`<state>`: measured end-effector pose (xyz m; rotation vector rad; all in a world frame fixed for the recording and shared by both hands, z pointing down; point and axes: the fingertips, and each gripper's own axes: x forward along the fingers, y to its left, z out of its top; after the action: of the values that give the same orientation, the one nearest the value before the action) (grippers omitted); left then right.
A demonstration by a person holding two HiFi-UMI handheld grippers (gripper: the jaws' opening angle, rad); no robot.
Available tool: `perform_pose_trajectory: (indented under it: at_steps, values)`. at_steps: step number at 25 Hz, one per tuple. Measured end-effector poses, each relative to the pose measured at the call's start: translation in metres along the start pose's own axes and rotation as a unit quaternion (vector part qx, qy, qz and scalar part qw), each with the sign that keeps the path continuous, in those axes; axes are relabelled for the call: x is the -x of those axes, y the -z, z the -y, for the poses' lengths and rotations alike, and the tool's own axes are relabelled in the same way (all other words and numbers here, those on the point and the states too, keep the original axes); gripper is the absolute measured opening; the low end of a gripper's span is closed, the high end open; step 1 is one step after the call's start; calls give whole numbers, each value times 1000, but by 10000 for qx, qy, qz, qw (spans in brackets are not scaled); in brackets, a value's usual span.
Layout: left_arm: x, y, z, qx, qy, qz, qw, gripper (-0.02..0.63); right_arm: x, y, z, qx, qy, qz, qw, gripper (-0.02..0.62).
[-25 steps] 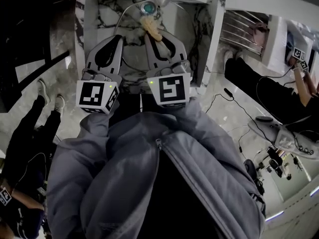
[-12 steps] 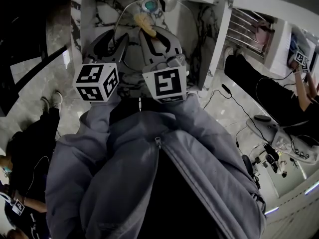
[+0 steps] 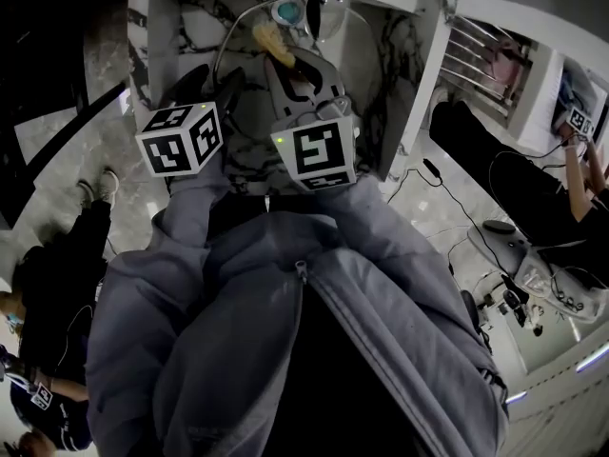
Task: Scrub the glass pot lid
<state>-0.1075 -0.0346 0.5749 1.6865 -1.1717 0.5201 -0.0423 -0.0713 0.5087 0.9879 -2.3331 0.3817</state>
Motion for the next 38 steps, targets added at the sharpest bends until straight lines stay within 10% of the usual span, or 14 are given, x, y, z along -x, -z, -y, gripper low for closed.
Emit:
perform_pose_trajectory:
  at_steps: [10, 13, 24, 38]
  values:
    - [-20, 25, 0, 502, 430, -623, 9959, 266, -7, 8, 15, 15, -51, -149, 9999, 51]
    - [-22, 30, 0, 541, 463, -739, 9947, 157, -6, 9, 17, 37, -44, -168, 9998, 51]
    - [2, 11, 28, 608, 878, -466, 9932, 70, -1, 16, 22, 972, 118, -519, 9938, 51]
    - [9, -1, 44, 736, 739, -188, 9944, 41, -22, 27, 52, 3597, 905, -1346, 9189, 51]
